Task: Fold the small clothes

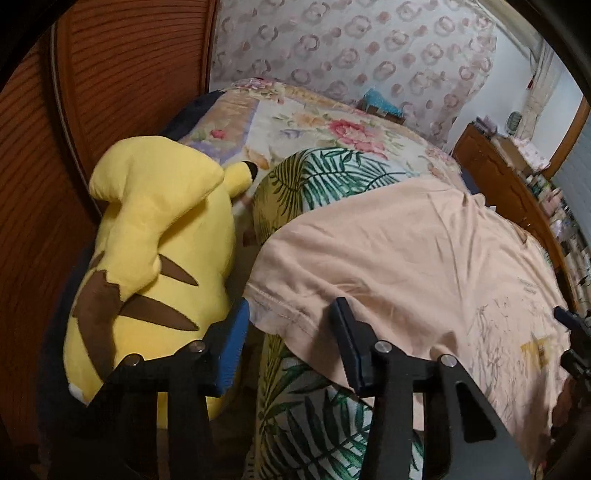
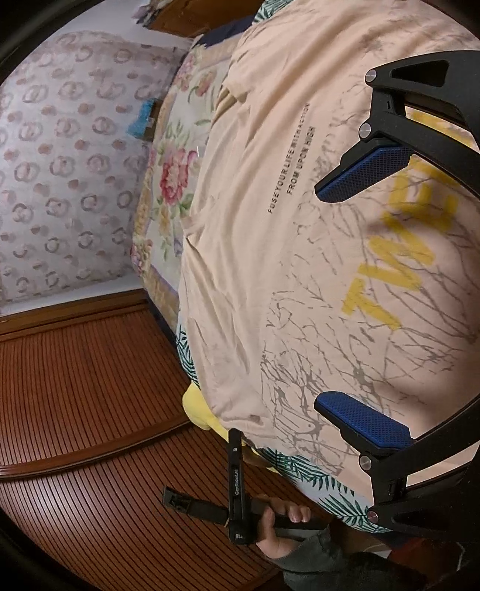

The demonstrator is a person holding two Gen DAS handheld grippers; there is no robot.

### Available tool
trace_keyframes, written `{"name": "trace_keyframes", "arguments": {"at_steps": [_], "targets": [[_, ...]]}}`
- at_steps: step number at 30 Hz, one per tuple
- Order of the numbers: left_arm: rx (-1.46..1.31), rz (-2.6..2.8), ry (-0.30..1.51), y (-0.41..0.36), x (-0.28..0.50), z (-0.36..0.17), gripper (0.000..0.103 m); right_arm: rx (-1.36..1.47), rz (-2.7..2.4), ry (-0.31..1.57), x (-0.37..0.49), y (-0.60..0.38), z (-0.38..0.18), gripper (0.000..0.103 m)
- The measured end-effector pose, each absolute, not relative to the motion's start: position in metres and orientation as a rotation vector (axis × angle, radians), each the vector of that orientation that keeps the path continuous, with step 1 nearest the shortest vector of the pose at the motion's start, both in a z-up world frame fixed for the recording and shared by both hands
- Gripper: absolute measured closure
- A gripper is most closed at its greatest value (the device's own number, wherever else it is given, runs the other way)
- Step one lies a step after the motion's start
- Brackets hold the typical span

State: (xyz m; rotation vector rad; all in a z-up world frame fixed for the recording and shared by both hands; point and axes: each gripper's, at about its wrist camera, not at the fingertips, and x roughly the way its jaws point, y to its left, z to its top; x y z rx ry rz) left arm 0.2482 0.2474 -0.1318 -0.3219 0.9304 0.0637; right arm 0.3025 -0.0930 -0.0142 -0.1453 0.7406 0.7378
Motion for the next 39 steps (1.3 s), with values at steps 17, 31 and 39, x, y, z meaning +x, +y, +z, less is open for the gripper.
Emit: {"name": "trace_keyframes", "arguments": {"at_steps": [17, 31, 39], "targets": [[-0.112, -0.001, 0.758, 0.194, 0.246, -0.053, 0.098, -0.139, 0.738, 0.743, 0.305, -0.095, -0.023, 0.001], [-0.01, -0.306, 0.704, 0.081, 0.289, 0.007, 0.093, -0.083, 0.629, 0.717, 0.285, -0.128, -0.023, 0.001], [-0.003, -0.267, 0.75, 0.088, 0.276, -0.011, 0.06, -0.07, 0.609, 0.729, 0.271, -0.122, -0.025, 0.001]]}}
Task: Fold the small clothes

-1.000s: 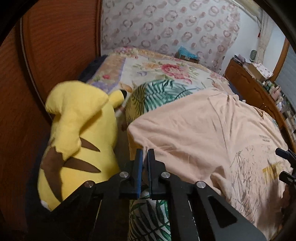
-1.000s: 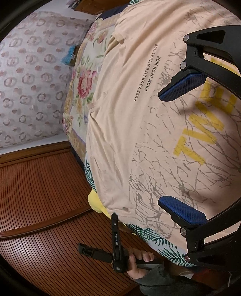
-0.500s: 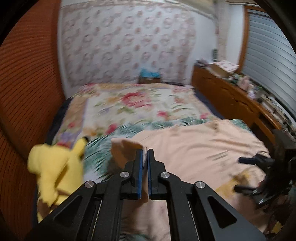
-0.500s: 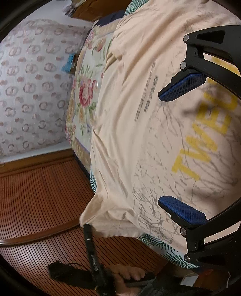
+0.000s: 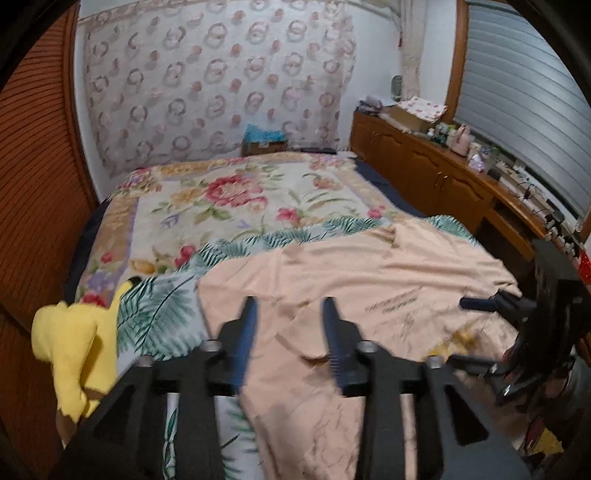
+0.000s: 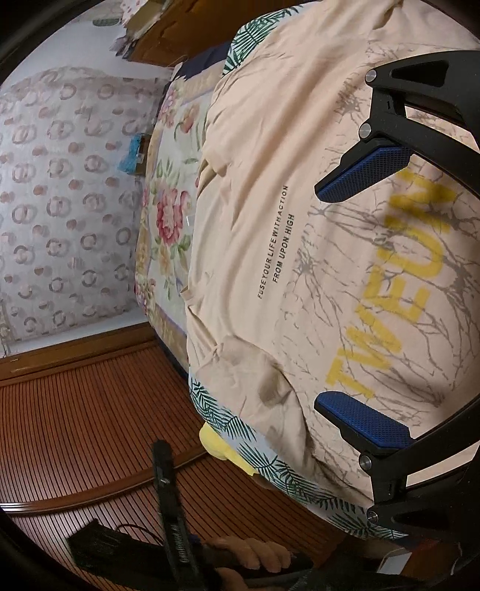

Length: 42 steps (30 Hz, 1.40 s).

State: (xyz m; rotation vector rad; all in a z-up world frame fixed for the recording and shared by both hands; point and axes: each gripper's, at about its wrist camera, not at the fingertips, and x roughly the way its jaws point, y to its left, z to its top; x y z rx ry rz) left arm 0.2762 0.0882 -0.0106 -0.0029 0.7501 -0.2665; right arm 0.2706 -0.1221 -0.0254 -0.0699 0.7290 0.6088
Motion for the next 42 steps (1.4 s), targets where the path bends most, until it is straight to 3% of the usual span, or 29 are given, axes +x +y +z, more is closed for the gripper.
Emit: {"name": "trace_keyframes", "arguments": {"at_steps": [1, 4, 7, 18, 22, 28, 32, 39, 42], "targets": [[-0.004, -0.258, 0.766, 0.094, 0.273, -0.017, 0.057, -0.068, 0.611, 0.73, 0.269, -0.122, -0.025, 0.001], [-0.009, -0.222, 0.805, 0.106, 0.266, -0.035, 0.033, -0.073, 0.622, 0.73, 0.265, -0.113, -0.025, 0.001], [0.014, -0.171, 0.859, 0.12, 0.26, -0.06, 0.023, -0.084, 0.636, 0.732, 0.262, -0.108, -0.026, 0.001], [-0.01, -0.083, 0.968, 0.152, 0.248, -0.11, 0.023, -0.125, 0.723, 0.745, 0.281, -0.079, -0.017, 0.007], [0.005, -0.089, 0.989, 0.15, 0.246, -0.122, 0.023, -0.139, 0.78, 0.757, 0.309, -0.067, -0.013, 0.021], [0.013, -0.085, 0.948, 0.15, 0.242, -0.126, 0.014, -0.171, 0.831, 0.771, 0.34, -0.047, -0.014, 0.037], [0.016, -0.089, 0.908, 0.151, 0.24, -0.132, 0.0, -0.178, 0.843, 0.802, 0.364, -0.035, -0.023, 0.038], [0.018, -0.087, 0.909, 0.151, 0.24, -0.131, 0.0, -0.274, 0.82, 0.858, 0.388, -0.002, -0.042, 0.038], [0.018, -0.088, 0.909, 0.152, 0.241, -0.131, 0.0, -0.353, 0.77, 0.828, 0.39, 0.001, -0.045, 0.044]]}}
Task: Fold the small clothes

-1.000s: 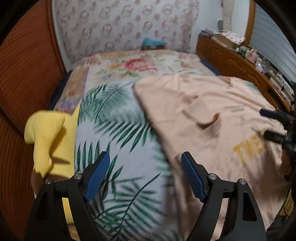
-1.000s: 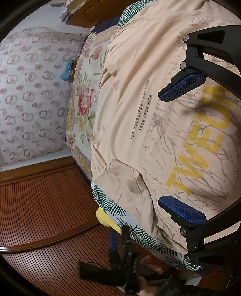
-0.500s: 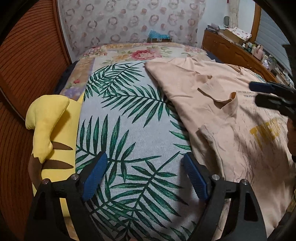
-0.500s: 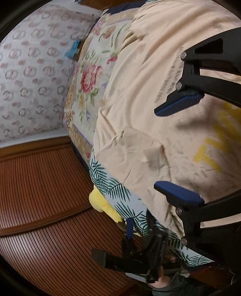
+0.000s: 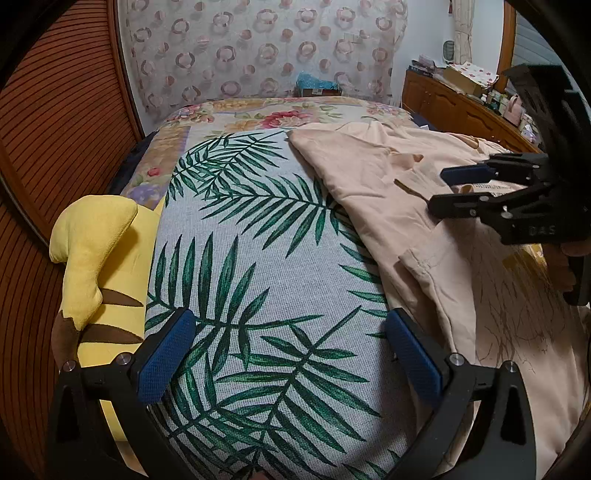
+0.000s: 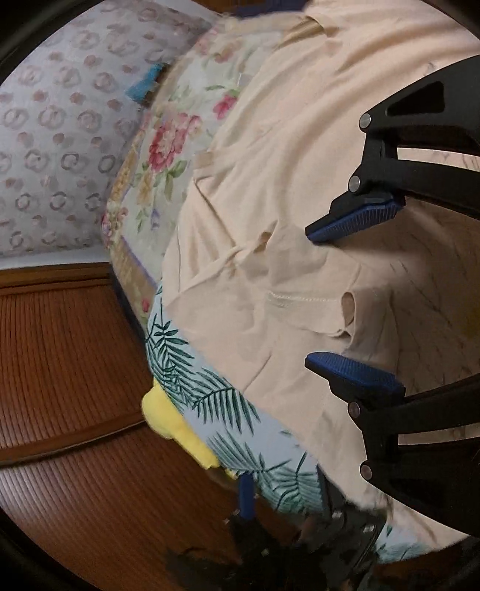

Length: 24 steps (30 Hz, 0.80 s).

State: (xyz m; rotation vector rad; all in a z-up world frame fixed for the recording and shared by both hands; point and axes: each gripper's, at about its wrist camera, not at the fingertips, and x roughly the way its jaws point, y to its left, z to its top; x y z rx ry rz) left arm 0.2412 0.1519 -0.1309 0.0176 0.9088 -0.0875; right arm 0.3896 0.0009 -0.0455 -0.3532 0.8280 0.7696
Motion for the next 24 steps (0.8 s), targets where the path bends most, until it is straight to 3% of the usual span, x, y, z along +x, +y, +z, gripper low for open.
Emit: {"name": "trace_keyframes", "arguments": {"at_steps": [10, 21, 24], "targets": [[0.018, -0.087, 0.909, 0.151, 0.241, -0.131, 0.0, -0.268, 0.548, 0.827, 0.396, -0.079, -0.049, 0.044], [0.003, -0.072, 0.92, 0.154, 0.24, -0.13, 0.0, -0.174, 0.648, 0.808, 0.364, -0.083, -0.046, 0.044], [-0.031, -0.065, 0.911, 0.157, 0.232, -0.126, 0.0, -0.147, 0.729, 0.821, 0.349, -0.084, -0.046, 0.048]]}}
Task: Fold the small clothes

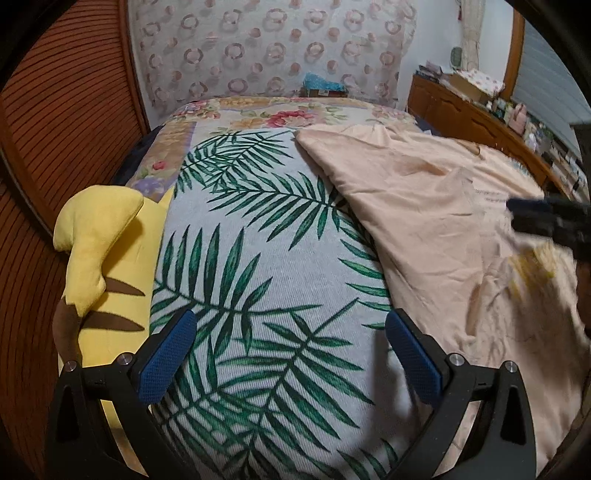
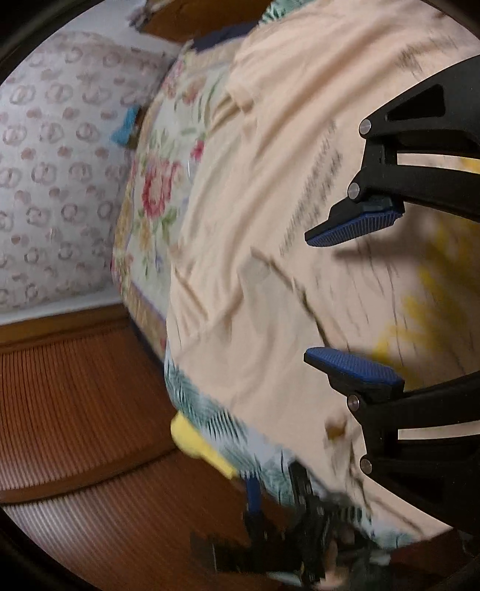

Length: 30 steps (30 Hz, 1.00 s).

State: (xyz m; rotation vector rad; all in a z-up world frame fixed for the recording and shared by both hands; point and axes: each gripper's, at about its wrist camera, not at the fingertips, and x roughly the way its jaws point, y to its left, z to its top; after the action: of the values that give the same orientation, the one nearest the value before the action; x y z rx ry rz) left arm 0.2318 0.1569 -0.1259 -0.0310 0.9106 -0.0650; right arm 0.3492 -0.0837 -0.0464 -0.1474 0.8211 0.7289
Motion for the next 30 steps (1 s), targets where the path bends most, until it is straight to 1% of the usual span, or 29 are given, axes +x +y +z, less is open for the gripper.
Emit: {"name": "trace_keyframes", "arguments": {"at_steps": [4, 6, 9, 11, 13, 15, 21, 22, 26, 30], "targets": [[-0.059, -0.046, 0.88, 0.163, 0.218, -0.113, 0.0, -0.144, 0.848, 0.824, 0.334, -0.074, -0.045, 0.056], [-0.069, -0.041, 0.862, 0.164, 0.212, -0.107, 0.0, -0.151, 0.892, 0.806, 0.328, -0.065, -0.043, 0.057], [-0.069, -0.033, 0.84, 0.166, 0.205, -0.098, 0.0, -0.173, 0.921, 0.797, 0.329, -0.053, -0.049, 0.064], [-0.067, -0.029, 0.829, 0.166, 0.2, -0.094, 0.0, -0.192, 0.927, 0.812, 0.333, -0.047, -0.058, 0.071], [-0.064, -0.026, 0.827, 0.165, 0.197, -0.094, 0.0, -0.202, 0.931, 0.831, 0.336, -0.045, -0.067, 0.086], [-0.061, -0.022, 0.827, 0.162, 0.195, -0.095, 0.0, -0.203, 0.948, 0.844, 0.337, -0.05, -0.069, 0.098], [-0.063, -0.031, 0.824, 0.154, 0.19, -0.095, 0.0, -0.186, 0.979, 0.851, 0.316, -0.081, -0.063, 0.1], [-0.06, -0.034, 0.824, 0.152, 0.19, -0.095, 0.0, -0.187, 0.978, 0.859, 0.312, -0.083, -0.063, 0.102], [-0.051, -0.05, 0.818, 0.14, 0.194, -0.091, 0.0, -0.2, 0.919, 0.86, 0.305, -0.091, -0.062, 0.102], [-0.027, -0.078, 0.808, 0.124, 0.202, -0.085, 0.0, -0.124, 0.874, 0.841, 0.3, -0.109, -0.049, 0.101]]}}
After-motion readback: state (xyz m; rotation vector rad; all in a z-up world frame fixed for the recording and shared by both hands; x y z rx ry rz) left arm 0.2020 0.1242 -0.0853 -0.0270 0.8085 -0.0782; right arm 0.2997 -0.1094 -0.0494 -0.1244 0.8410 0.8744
